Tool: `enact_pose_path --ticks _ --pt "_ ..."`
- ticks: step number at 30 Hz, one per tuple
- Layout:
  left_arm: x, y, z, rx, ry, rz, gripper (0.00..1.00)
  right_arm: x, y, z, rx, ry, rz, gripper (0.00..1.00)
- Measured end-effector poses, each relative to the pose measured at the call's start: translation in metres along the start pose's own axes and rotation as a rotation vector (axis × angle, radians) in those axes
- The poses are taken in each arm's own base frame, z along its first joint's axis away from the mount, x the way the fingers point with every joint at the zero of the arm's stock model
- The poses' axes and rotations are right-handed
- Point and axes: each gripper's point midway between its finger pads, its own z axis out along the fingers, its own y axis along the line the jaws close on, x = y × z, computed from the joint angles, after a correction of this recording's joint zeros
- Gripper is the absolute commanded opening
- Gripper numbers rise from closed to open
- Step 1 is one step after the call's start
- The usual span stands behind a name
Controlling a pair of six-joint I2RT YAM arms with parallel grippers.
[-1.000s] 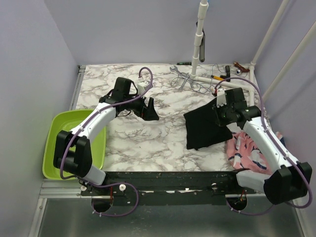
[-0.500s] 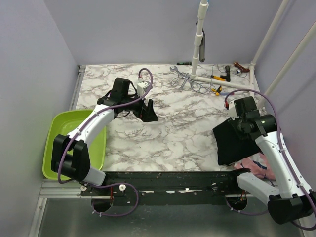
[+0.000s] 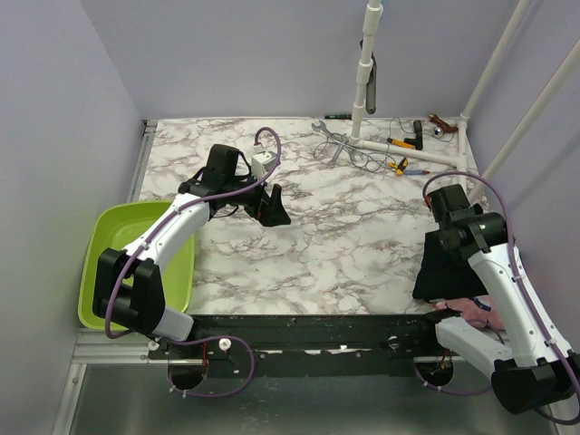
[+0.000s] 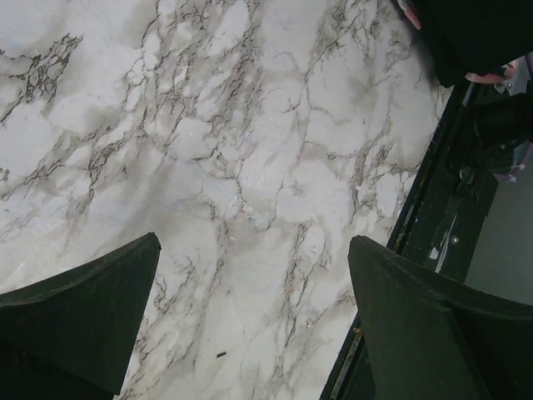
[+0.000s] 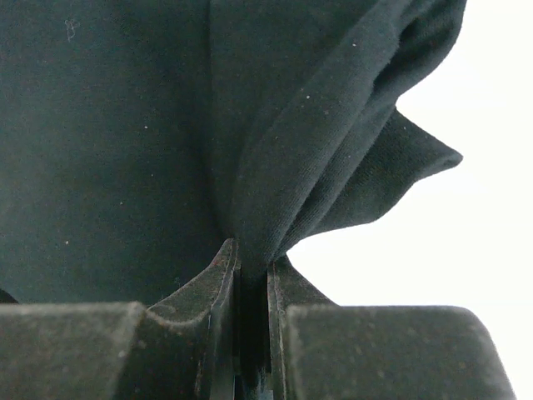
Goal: Fold and stack the mixed laundry pile
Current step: Place the T-shirt at the corner of the board.
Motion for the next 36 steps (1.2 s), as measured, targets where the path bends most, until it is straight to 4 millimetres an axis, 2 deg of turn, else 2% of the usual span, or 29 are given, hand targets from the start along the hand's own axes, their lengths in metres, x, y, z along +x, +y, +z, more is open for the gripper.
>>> enact_pose_path --ticks 6,18,23,25,26,27,28,31,32,36 --pt "0.0 0.0 0.0 0.001 -0.001 0.002 0.98 -0.001 -0.012 -0.007 0.04 -0.007 0.017 0.01" --pt "0.0 -0.001 0.0 0.002 -0.001 0.002 0.99 0.011 -0.032 -0.021 0.107 -0.013 -0.001 0.01" --pt "0.0 -0.001 0.0 0.002 -0.001 0.002 0.99 0.025 -0.019 -0.004 0.112 0.034 -0.093 0.01" --pt "0.0 -0.001 0.0 0.002 -0.001 0.002 0.99 0.027 -0.017 0.004 0.134 0.054 -0.139 0.12" --pt "0.0 -0.001 0.0 0.003 -0.001 0.002 0.98 0.027 -0.019 0.007 0.16 0.063 -0.162 0.24" --pt "0.0 -0.001 0.0 0.004 -0.001 0.002 0.99 0.026 -0.022 0.009 0.19 0.071 -0.184 0.37" --pt "0.0 -0.001 0.0 0.005 -0.001 0.002 0.99 0.024 -0.026 0.011 0.221 0.075 -0.201 0.59" --pt "0.0 -0.002 0.001 0.009 -0.002 0.002 0.98 0.018 -0.043 0.008 0.327 0.079 -0.232 0.97" --pt "0.0 -0.002 0.001 0.011 -0.002 0.002 0.99 0.016 -0.049 0.006 0.361 0.076 -0.23 1.0" --pt "-0.001 -0.004 0.001 0.019 -0.002 0.002 0.99 0.009 -0.067 -0.001 0.478 0.055 -0.227 1.0"
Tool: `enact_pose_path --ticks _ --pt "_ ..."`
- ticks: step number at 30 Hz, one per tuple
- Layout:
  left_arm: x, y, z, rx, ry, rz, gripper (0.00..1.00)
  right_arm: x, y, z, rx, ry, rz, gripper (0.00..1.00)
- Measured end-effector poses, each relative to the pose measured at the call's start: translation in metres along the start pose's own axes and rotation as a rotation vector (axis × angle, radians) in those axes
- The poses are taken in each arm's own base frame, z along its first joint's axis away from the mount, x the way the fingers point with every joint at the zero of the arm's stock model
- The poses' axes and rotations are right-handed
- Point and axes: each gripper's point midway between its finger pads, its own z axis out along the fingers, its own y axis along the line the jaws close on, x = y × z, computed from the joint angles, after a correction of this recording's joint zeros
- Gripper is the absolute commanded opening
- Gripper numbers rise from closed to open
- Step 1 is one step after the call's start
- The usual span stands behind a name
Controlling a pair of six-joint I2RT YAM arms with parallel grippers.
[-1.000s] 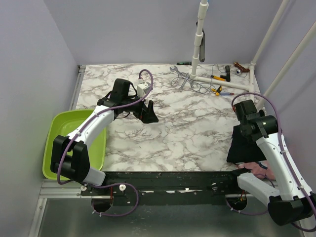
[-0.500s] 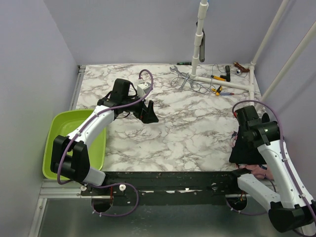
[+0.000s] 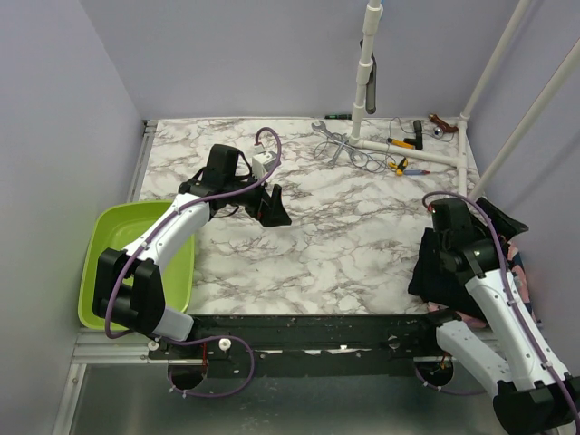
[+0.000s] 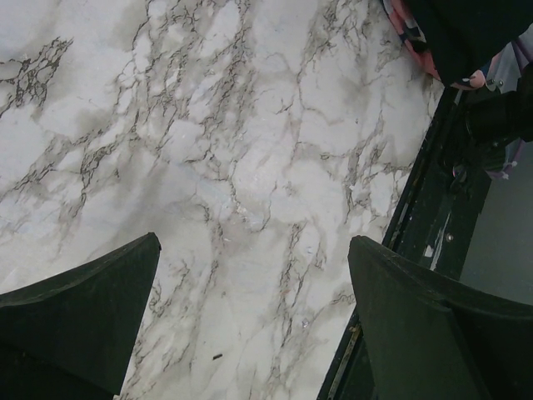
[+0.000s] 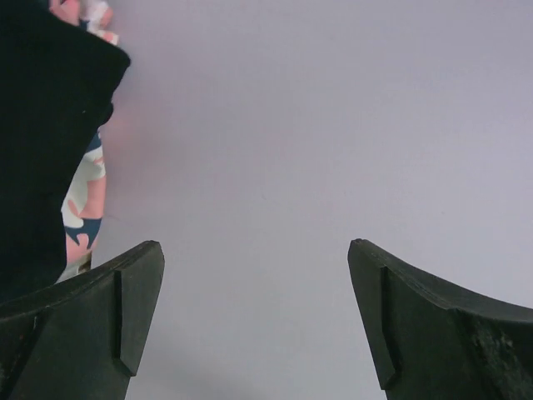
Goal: Fold and stack the mixed laundry pile
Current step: Place the T-shirt at the corner of the board, then reset both arms
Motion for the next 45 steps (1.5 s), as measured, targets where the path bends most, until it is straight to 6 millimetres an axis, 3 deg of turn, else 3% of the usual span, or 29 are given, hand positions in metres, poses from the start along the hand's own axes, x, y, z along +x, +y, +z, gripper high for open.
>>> enact_pose_path --ticks 7,15,18,21,25,28,32,36,41,45 --pt "0.0 0.0 0.0 0.001 0.0 0.001 0.98 -0.018 -0.012 0.003 0.049 -0.035 0.059 1.0" --pt "0.005 0.002 -0.001 -0.006 0.017 0.026 0.98 -0.089 0.004 -0.005 -0.212 -0.282 0.426 1.0" --pt "0.006 0.009 -0.004 -0.048 0.024 0.056 0.99 -0.125 0.026 -0.021 -0.403 -0.429 0.563 1.0" --pt "-0.001 0.017 -0.015 -0.122 0.007 0.124 0.98 -0.17 0.042 -0.051 -0.615 -0.63 0.706 1.0" --pt "-0.014 0.028 -0.039 -0.23 -0.047 0.195 0.98 -0.225 0.055 -0.105 -0.884 -0.966 0.884 1.0" --pt "-0.019 0.047 -0.063 -0.326 -0.1 0.199 0.99 -0.247 0.065 -0.124 -0.99 -1.12 0.968 1.0" --pt "-0.006 0.083 -0.095 -0.472 -0.171 0.139 0.98 -0.264 0.093 -0.114 -1.037 -1.127 1.049 1.0" --pt "0.026 0.117 -0.12 -0.634 -0.238 0.107 0.99 -0.276 0.115 -0.094 -1.022 -1.072 1.102 1.0" --pt "0.055 0.138 -0.127 -0.733 -0.273 0.087 0.99 -0.274 0.137 -0.065 -0.908 -1.044 1.159 1.0" --pt "0.052 0.142 -0.127 -0.747 -0.331 0.091 0.99 -0.265 0.141 -0.045 -0.791 -1.017 1.19 1.0"
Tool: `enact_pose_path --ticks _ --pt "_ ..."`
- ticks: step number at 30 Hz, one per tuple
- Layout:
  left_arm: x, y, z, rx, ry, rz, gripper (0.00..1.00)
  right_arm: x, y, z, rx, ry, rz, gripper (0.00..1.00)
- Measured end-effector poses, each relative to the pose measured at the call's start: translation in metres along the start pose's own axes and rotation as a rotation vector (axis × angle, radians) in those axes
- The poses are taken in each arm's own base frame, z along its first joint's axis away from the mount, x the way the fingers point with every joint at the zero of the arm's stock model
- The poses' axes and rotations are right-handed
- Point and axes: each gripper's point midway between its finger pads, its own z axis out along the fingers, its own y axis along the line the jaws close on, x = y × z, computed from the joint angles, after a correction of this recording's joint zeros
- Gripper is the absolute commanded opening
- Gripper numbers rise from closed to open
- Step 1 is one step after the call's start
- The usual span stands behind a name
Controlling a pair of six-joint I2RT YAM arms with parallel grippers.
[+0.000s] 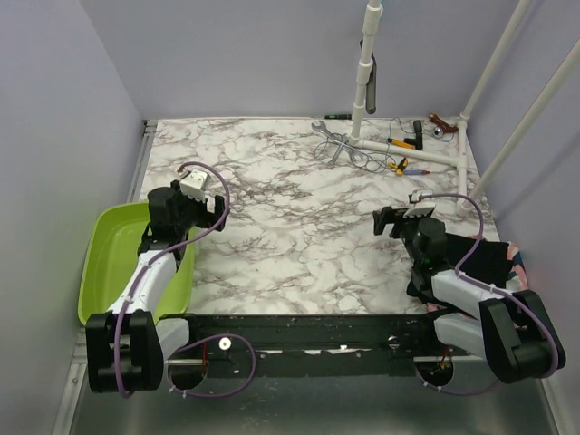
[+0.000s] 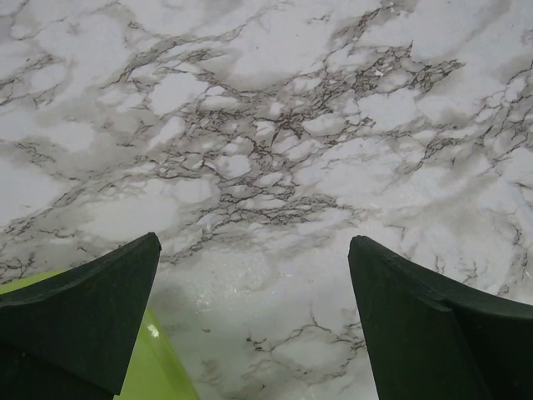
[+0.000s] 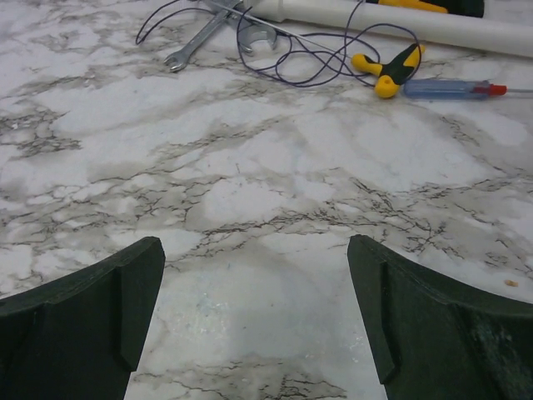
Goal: Fold and stack the mixed laundry pile
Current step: Reset both arms
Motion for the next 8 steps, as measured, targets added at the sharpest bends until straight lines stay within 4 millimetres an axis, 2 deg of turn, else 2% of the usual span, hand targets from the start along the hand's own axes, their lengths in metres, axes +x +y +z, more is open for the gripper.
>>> enact_pose_path --ticks 4,8 --pt "-0.005 0.002 0.006 0.001 -0.036 0.014 0.97 -0.006 -0.006 0.001 0.028 -0.051 -0.019 1.0" --pt "0.01 0.001 0.015 0.037 0.002 0.027 0.97 -0.012 -0.007 0.002 0.036 -0.067 -0.028 1.0"
